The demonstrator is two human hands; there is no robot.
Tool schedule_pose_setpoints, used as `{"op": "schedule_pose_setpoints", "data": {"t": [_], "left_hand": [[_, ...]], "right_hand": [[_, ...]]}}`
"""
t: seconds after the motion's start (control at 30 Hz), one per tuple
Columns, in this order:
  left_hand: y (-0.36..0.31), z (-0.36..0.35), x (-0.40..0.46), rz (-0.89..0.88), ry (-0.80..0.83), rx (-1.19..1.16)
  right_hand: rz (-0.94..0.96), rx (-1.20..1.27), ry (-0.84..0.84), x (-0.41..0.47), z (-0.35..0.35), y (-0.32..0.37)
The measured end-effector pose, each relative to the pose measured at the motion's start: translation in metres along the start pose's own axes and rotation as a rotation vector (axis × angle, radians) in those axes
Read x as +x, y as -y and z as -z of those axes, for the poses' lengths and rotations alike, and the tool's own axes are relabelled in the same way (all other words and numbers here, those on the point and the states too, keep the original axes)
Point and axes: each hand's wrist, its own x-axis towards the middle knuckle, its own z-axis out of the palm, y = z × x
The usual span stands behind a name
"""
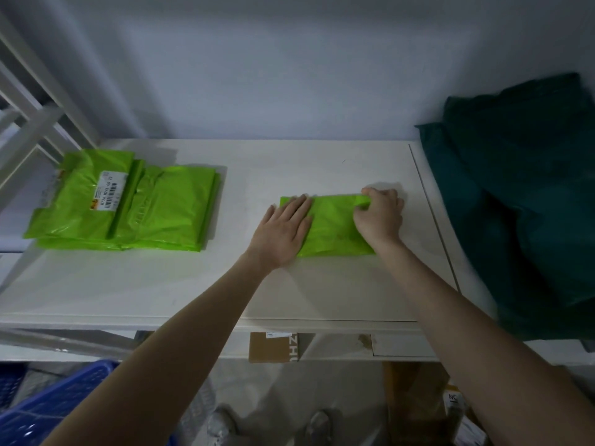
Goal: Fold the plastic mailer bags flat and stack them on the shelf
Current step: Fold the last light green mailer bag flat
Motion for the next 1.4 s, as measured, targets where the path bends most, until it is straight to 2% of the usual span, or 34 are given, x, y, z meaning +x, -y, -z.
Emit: {"op": "schedule_pose_setpoints", "data": {"t": [0.1,0.17,0.2,0.3,0.6,0.8,0.9,1.03,1.17,1.23,1.4], "left_hand": [[0.002,-0.002,-0.001,-0.028,-0.003,0.038],[0.004,-0.002,-0.002,-0.038,0.003,0.046],[0.005,-0.002,-0.002,-0.036,0.018,0.051],[0.004,-0.002,-0.003,-0.028,0.048,0.070],[0.000,0.002,0.004,0.038,0.114,0.061],[0.002,0.004,0.029,0.051,0.200,0.044],[0.002,0.005,0.030,0.085,0.186,0.008],[0.009,0.007,0.022,0.083,0.131,0.020],[0.016,0.014,0.013,0.089,-0.066,-0.038],[0.016,0.020,0.009,0.049,-0.139,-0.025],[0.013,0.026,-0.013,-0.137,-0.165,0.030]], "right_hand": [[0.326,-0.193,-0.112,-0.011,0.000,0.009],[0.542,-0.236,-0.046,-0.013,-0.007,0.010],[0.591,-0.274,0.026,-0.013,-0.010,0.008],[0.608,-0.399,0.169,-0.017,-0.020,-0.004],[0.575,-0.466,0.207,-0.012,-0.019,-0.008],[0.471,-0.448,0.300,0.008,-0.019,-0.006],[0.451,-0.433,0.327,0.011,-0.017,-0.004],[0.480,-0.502,0.228,0.011,-0.007,-0.001],[0.529,-0.476,0.028,0.002,-0.003,0.002],[0.586,-0.437,-0.027,-0.008,-0.006,0.007],[0.777,-0.394,-0.077,-0.041,-0.013,0.005]]}}
